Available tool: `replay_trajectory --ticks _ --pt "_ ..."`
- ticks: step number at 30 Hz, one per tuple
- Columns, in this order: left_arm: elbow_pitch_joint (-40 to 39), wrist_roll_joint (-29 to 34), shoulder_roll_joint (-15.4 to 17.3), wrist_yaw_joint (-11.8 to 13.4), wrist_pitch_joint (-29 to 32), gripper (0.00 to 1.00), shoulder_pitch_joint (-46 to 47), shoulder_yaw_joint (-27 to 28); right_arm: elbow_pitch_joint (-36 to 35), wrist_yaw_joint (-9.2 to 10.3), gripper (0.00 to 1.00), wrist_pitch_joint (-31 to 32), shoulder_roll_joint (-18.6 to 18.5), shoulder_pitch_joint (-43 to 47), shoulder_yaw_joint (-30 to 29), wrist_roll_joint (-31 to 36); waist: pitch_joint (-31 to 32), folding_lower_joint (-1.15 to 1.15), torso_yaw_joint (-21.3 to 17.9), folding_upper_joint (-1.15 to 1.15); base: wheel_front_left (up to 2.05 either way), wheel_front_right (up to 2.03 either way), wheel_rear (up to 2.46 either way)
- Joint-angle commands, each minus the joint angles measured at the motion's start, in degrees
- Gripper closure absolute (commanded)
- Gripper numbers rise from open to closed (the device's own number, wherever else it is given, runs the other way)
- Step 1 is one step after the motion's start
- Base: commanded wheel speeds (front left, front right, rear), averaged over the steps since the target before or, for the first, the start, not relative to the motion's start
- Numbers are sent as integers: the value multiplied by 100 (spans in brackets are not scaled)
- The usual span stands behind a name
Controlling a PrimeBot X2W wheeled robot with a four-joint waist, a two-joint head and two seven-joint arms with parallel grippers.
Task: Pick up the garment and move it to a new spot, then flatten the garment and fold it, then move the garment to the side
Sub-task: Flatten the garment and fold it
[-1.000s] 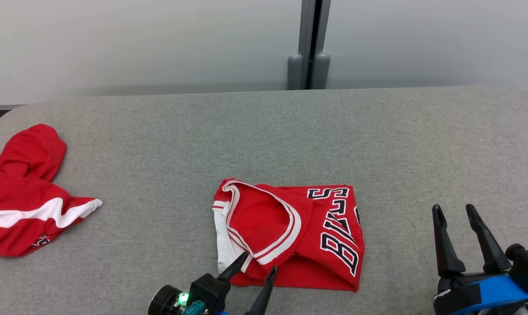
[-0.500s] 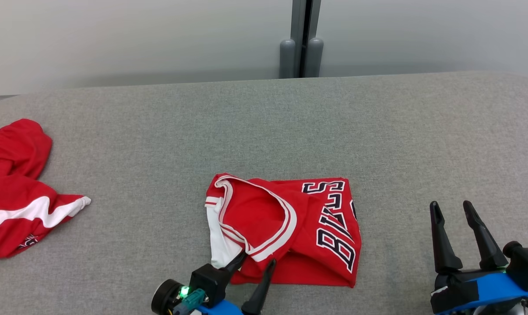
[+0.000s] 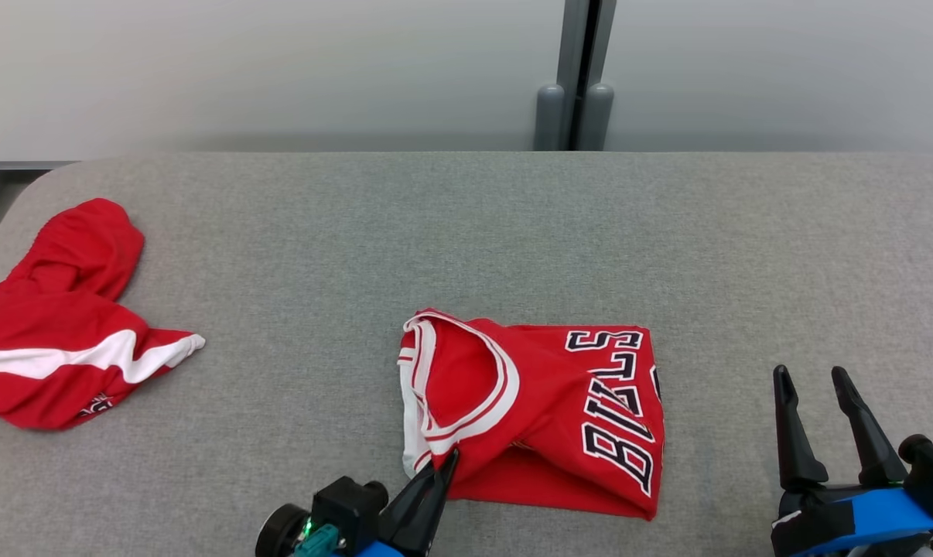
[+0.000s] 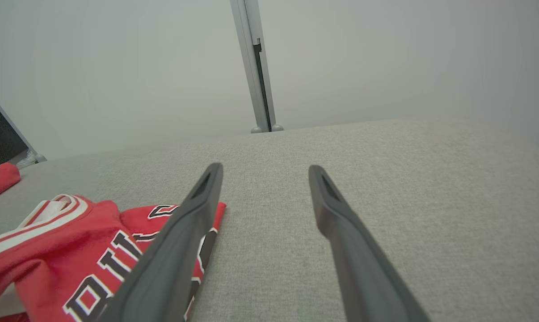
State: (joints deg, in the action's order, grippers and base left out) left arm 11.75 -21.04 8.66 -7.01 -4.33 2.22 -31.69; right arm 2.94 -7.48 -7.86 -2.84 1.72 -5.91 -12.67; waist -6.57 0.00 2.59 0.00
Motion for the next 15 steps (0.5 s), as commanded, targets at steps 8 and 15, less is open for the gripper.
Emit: replay_trajectory --ticks 8,15 --pt "-719 -235 293 184 334 100 -599 85 119 -3 0 -27 -10 99 -64 40 41 0 111 0 0 0 0" --pt "-577 -399 339 300 380 100 -909 142 236 -3 0 13 -9 49 -111 71 -5 0 46 0 0 0 0"
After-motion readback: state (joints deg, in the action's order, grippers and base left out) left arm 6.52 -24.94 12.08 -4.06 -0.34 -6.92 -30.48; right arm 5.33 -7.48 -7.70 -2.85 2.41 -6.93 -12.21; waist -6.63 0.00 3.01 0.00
